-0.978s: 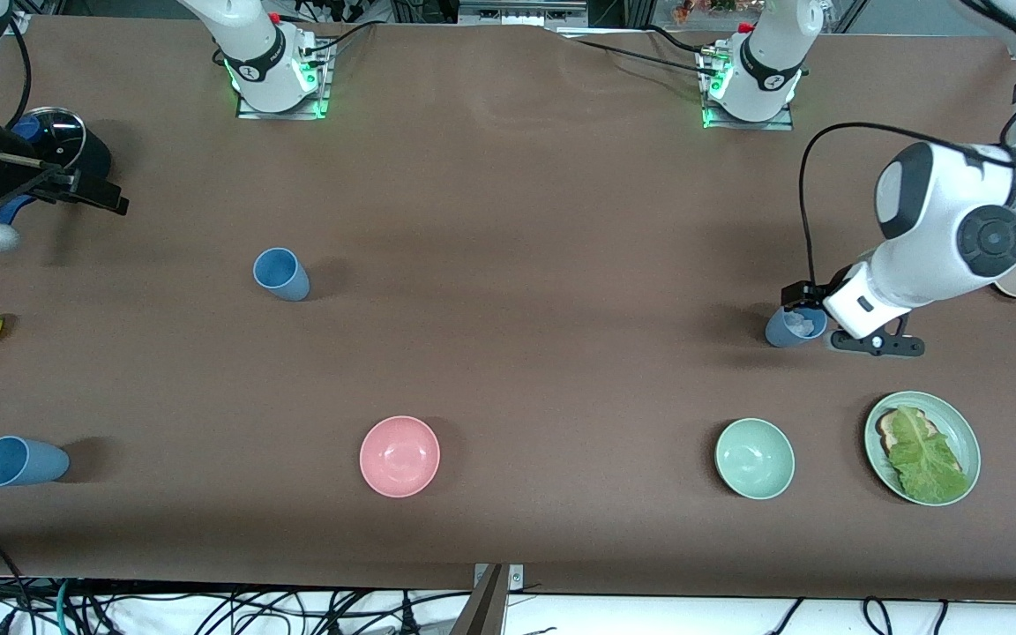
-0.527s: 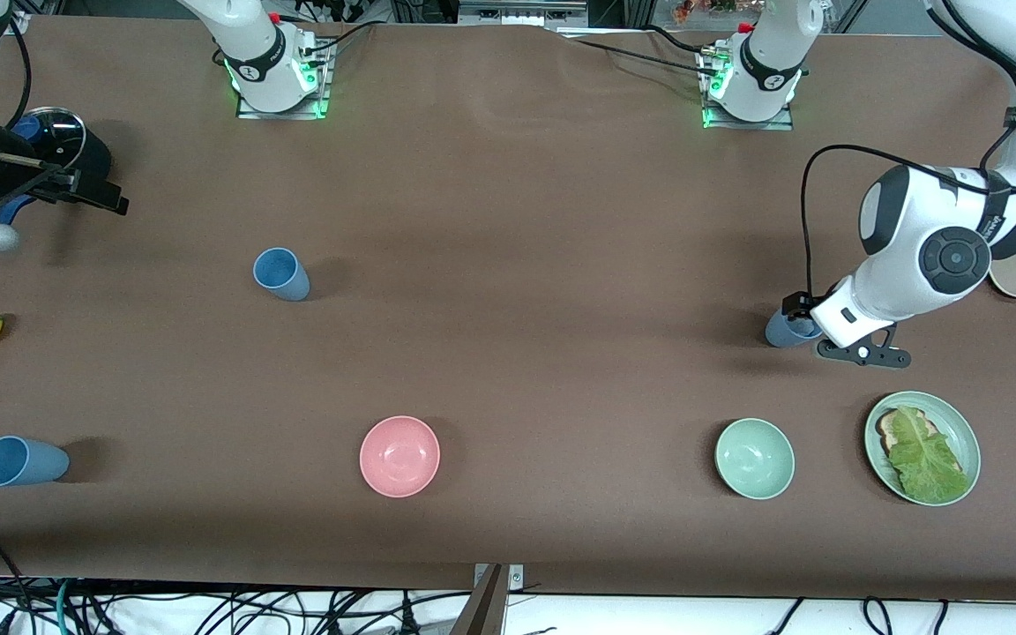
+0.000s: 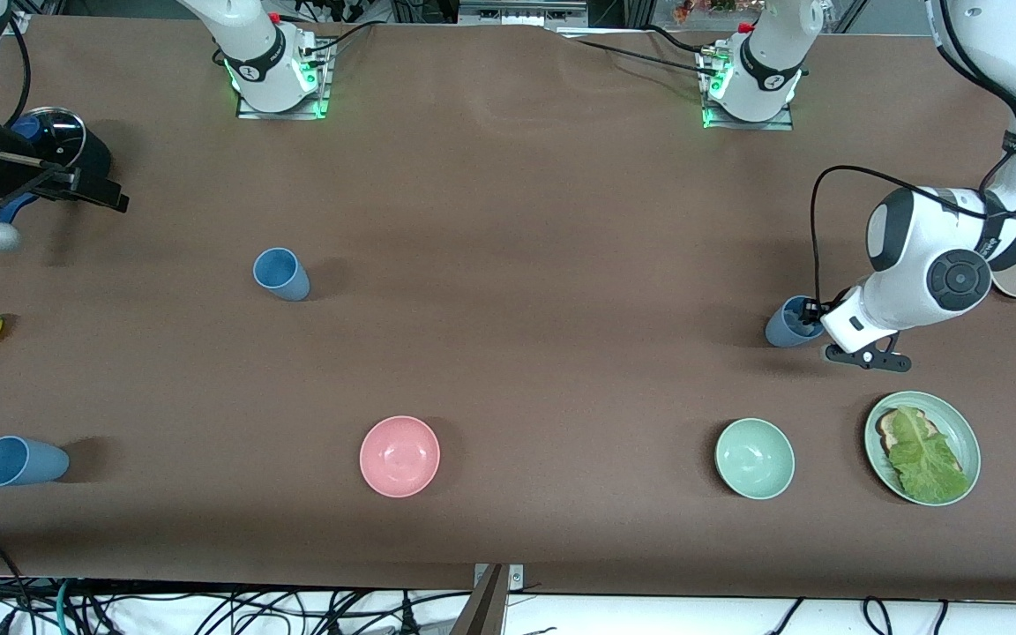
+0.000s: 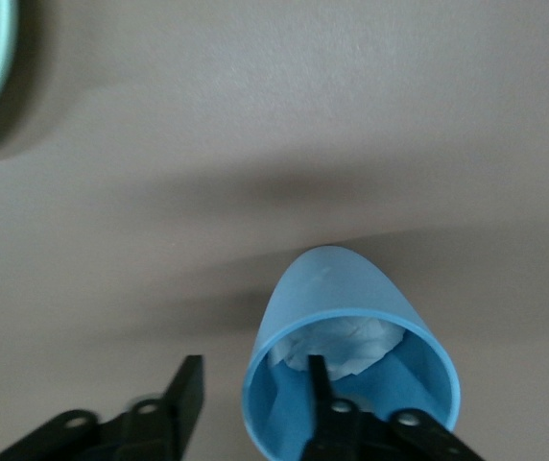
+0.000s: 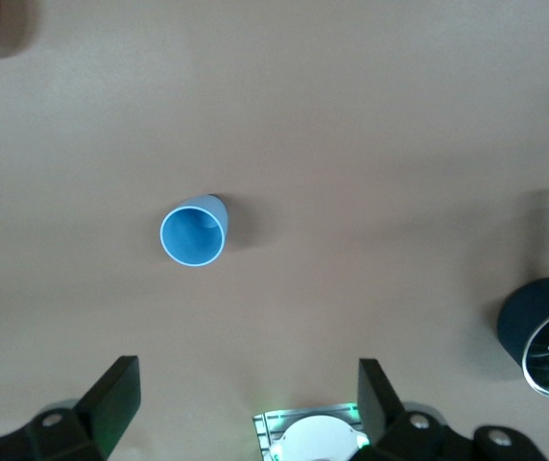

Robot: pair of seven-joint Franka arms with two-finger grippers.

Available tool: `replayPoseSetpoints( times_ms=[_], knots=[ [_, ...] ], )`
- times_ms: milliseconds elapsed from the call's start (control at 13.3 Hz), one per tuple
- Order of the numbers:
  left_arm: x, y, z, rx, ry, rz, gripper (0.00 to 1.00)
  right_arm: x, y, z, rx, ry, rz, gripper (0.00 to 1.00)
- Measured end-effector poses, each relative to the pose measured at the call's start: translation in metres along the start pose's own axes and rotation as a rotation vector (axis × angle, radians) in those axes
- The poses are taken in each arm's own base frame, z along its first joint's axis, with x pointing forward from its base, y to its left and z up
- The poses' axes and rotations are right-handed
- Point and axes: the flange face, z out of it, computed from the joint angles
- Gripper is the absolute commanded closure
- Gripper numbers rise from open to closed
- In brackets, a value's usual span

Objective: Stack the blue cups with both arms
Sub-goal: 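Lower the left gripper onto the tissue-filled blue cup and grasp it, then carry the blue cup with the left gripper toward the table middle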

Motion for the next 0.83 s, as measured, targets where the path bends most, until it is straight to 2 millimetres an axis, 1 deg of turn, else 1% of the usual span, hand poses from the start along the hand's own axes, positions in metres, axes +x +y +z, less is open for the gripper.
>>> replayPoseSetpoints(
  times_ms=[151,452,527,602,677,753,828],
  knots=[
    [0.001,0.001,0.003,-0.002,-0.002,0.001,1.00,0.000,0.000,0.000,0.000,0.000,0.000,0.00],
    [0.003,0.003,-0.002,-0.009,0.009,-0.002,1.00,0.000,0.000,0.000,0.000,-0.001,0.000,0.00],
    [0.005,0.004,-0.006,-0.008,0.017,0.001,1.00,0.000,0.000,0.000,0.000,-0.001,0.000,0.00],
    [0.010,0.009,-0.015,-0.012,0.030,0.004,1.00,0.000,0.000,0.000,0.000,-0.001,0.000,0.00],
    [0.017,0.021,-0.029,-0.034,0.041,0.002,1.00,0.000,0.000,0.000,0.000,-0.001,0.000,0.00],
    [0.023,0.040,-0.044,-0.057,0.041,-0.005,1.00,0.000,0.000,0.000,0.000,-0.001,0.001,0.00],
    [0.028,0.066,-0.058,-0.067,0.038,-0.017,1.00,0.000,0.000,0.000,0.000,-0.001,0.001,0.00]
  ],
)
